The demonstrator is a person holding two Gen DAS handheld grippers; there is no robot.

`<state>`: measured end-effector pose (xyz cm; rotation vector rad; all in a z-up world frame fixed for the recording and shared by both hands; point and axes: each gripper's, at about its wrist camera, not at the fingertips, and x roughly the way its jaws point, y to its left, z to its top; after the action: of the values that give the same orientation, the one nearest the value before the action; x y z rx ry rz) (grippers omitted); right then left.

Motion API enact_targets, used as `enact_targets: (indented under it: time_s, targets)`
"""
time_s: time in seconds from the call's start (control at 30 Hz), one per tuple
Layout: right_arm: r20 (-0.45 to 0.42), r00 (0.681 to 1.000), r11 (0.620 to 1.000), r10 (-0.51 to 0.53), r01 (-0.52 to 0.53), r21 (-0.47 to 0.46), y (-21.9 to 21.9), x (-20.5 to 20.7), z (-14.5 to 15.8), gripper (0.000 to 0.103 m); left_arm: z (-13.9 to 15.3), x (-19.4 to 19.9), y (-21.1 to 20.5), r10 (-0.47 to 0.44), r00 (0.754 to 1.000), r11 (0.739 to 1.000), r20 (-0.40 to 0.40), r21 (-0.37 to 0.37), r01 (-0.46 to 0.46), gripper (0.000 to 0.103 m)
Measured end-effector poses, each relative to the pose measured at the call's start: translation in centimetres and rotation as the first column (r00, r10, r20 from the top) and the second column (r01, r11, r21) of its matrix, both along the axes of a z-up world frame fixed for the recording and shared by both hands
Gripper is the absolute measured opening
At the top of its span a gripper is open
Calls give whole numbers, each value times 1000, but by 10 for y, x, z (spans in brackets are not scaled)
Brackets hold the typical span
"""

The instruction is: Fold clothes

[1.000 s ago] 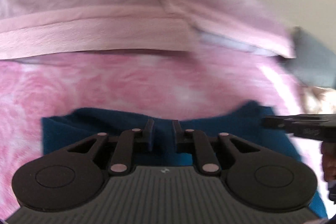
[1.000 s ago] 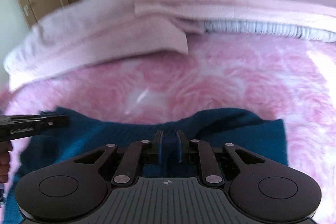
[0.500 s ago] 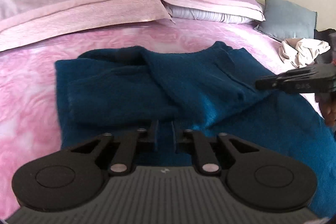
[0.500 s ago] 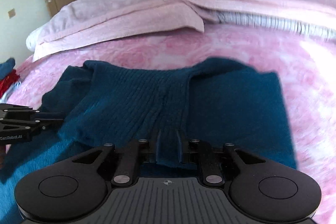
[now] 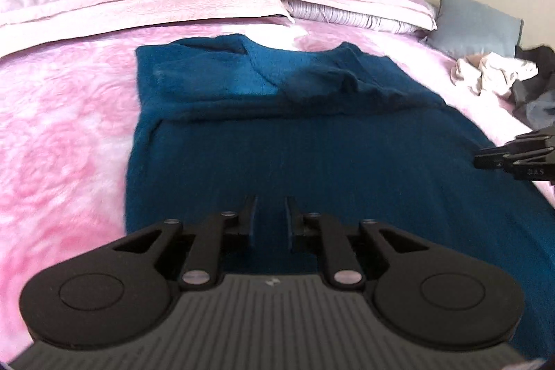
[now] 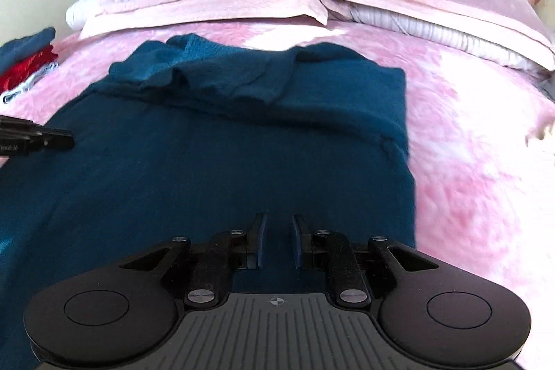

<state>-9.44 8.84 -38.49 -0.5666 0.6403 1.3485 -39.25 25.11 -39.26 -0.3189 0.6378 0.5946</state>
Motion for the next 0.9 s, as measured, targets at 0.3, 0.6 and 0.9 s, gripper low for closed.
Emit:
enact_targets:
  time_s: [0.3, 0.6, 0.9]
  targets:
    - [91, 968, 971, -236, 238, -16, -134, -80, 6, 18, 8, -79, -115, 170, 983, 985, -74, 24, -168, 12]
    - [-18, 905, 905, -425, 424, -31, -203, -140, 16, 19, 35, -120, -185, 296, 950, 948, -104, -89, -305, 19]
    - [-139, 905, 907, -402, 414, 77, -238, -190, 68, 94, 80, -120, -269, 301, 950, 954, -87, 28, -300, 45]
